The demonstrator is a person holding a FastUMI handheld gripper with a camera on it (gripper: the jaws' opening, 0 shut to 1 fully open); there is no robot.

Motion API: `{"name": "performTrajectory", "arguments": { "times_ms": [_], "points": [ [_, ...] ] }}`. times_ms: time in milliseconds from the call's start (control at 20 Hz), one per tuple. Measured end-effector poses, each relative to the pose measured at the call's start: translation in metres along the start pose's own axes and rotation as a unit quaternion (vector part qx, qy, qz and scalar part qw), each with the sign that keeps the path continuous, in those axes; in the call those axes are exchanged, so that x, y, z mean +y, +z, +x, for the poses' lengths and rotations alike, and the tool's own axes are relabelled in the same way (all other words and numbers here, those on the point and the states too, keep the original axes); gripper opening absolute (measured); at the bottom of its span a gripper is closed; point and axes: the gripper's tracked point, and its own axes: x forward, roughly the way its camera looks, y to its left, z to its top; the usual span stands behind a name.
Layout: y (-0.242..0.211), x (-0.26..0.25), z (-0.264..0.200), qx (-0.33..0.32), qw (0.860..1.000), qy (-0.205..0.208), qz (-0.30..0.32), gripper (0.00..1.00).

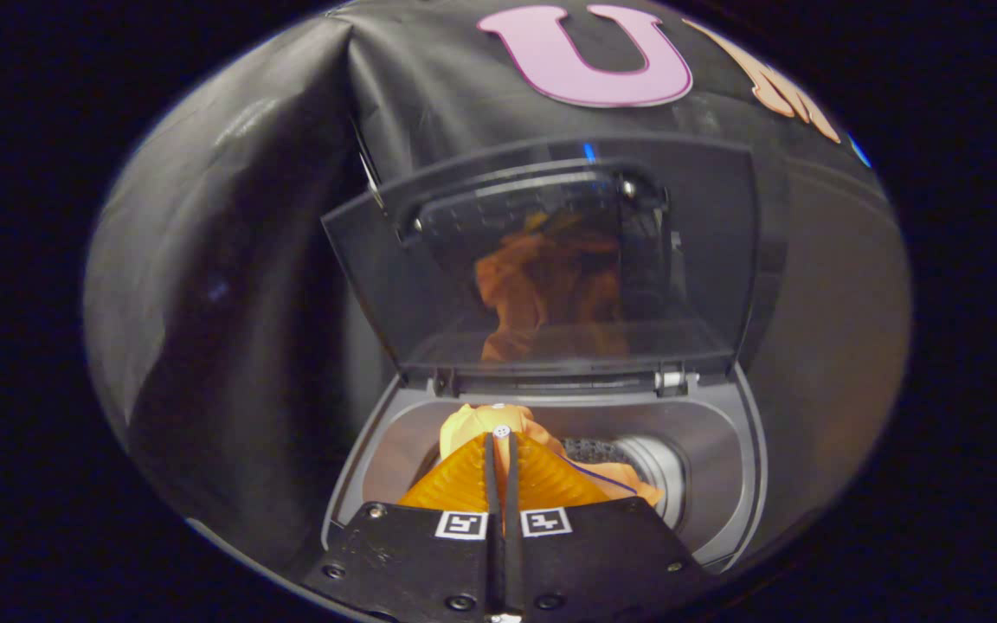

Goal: Put the clothes into the washing machine and then close the washing machine lid.

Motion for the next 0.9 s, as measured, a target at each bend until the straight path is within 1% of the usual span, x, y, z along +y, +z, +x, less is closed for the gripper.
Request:
{"name": "performTrajectory", "arguments": {
  "times_ms": [200, 450, 600, 700, 750, 800, 900],
  "points": [
    [-0.031, -0.023, 0.022, 0.018, 1.000, -0.019, 0.016, 0.00],
    [-0.069, -0.041, 0.042, 0.073, 0.995, -0.036, 0.050, 0.01],
    [-0.065, -0.045, 0.043, 0.066, 0.996, -0.040, 0.052, 0.02],
    [-0.068, -0.042, 0.041, 0.072, 0.995, -0.040, 0.048, 0.05],
    [-0.067, -0.039, 0.042, 0.070, 0.996, -0.034, 0.046, 0.08],
    [-0.067, -0.041, 0.043, 0.065, 0.996, -0.040, 0.044, 0.23],
    [-0.065, -0.038, 0.032, 0.064, 0.996, -0.043, 0.046, 0.53]
  ]
}}
